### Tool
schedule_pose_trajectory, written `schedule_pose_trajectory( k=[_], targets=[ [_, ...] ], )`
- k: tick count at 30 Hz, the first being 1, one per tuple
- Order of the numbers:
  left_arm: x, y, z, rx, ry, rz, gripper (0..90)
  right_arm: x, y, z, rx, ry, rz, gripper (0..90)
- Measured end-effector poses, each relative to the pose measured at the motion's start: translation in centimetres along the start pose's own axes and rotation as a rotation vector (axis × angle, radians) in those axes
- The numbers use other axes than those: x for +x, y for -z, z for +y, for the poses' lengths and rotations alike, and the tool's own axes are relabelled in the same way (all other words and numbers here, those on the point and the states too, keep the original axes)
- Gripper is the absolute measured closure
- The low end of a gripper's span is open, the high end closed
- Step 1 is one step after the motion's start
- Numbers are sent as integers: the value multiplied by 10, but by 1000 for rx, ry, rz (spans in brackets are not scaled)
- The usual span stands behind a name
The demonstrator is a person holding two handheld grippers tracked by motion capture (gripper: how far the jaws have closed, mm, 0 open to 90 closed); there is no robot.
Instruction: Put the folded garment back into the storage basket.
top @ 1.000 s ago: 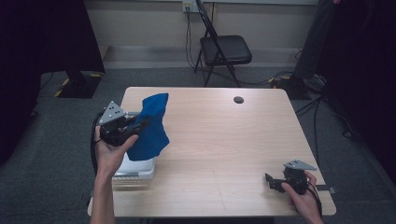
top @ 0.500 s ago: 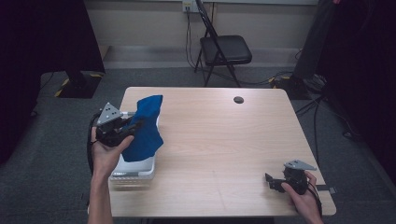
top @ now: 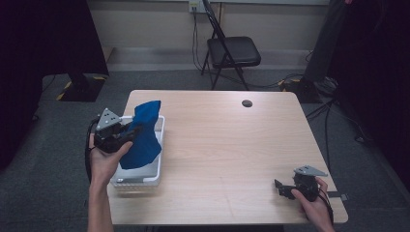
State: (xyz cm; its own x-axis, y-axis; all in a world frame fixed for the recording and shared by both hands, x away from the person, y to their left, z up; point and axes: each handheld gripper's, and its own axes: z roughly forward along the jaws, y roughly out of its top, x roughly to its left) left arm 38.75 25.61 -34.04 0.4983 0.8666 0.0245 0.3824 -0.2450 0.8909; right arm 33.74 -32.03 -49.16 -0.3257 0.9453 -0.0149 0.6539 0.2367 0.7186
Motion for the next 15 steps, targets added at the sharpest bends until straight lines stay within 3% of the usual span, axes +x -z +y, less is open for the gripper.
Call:
schedule_pose_trajectory(
  k=[15],
  targets=[
    [7,-13,-12,64,1,2,744,0,0,0,0,0,0,80]
  ],
)
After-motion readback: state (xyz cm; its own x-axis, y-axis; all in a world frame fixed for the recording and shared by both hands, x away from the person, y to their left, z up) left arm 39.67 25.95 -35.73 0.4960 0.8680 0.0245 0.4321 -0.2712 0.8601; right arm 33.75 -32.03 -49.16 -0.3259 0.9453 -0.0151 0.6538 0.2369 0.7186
